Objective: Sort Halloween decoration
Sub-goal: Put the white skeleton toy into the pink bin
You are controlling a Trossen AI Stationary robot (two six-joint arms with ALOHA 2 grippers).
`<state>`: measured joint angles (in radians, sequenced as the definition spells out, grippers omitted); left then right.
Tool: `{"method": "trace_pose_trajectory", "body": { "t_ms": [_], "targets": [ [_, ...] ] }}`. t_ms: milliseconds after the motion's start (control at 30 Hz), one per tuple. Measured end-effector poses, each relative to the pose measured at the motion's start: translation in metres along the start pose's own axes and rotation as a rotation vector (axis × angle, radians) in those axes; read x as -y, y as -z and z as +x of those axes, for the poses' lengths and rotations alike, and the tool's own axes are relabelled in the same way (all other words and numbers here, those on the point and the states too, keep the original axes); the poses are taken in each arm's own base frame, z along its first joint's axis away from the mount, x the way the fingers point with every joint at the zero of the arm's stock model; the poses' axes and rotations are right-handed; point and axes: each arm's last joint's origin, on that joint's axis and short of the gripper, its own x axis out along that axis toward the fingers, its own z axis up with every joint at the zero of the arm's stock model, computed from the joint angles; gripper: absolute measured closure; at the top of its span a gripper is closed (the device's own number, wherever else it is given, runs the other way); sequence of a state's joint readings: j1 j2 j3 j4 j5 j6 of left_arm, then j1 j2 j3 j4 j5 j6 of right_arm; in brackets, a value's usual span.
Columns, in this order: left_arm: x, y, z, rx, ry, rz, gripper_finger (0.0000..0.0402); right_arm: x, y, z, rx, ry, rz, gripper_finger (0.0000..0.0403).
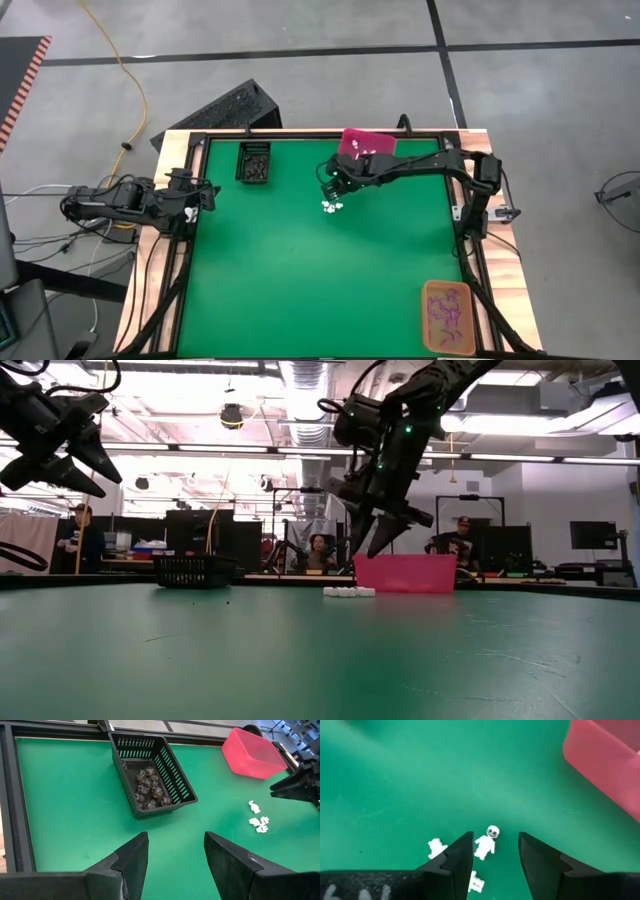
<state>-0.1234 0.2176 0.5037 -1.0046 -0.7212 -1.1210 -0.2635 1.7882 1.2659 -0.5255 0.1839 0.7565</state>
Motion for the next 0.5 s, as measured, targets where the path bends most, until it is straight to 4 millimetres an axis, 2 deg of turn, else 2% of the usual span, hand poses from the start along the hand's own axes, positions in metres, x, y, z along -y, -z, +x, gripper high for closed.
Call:
{"method": "trace_pose_trajectory", "body": {
  "t_ms": [267, 500],
  "targets": [
    [0.0, 0.0, 0.0, -0.005, 0.003, 0.001, 0.0219, -0.005, 0.004, -0.001, 0.058, 0.042, 0.024, 0.022],
    [0.0, 0.0, 0.0, -0.007, 0.003, 0.02, 0.0219, -0.014, 0.018, 0.015, 0.023, 0.051, 0.052, 0.022]
  ]
}}
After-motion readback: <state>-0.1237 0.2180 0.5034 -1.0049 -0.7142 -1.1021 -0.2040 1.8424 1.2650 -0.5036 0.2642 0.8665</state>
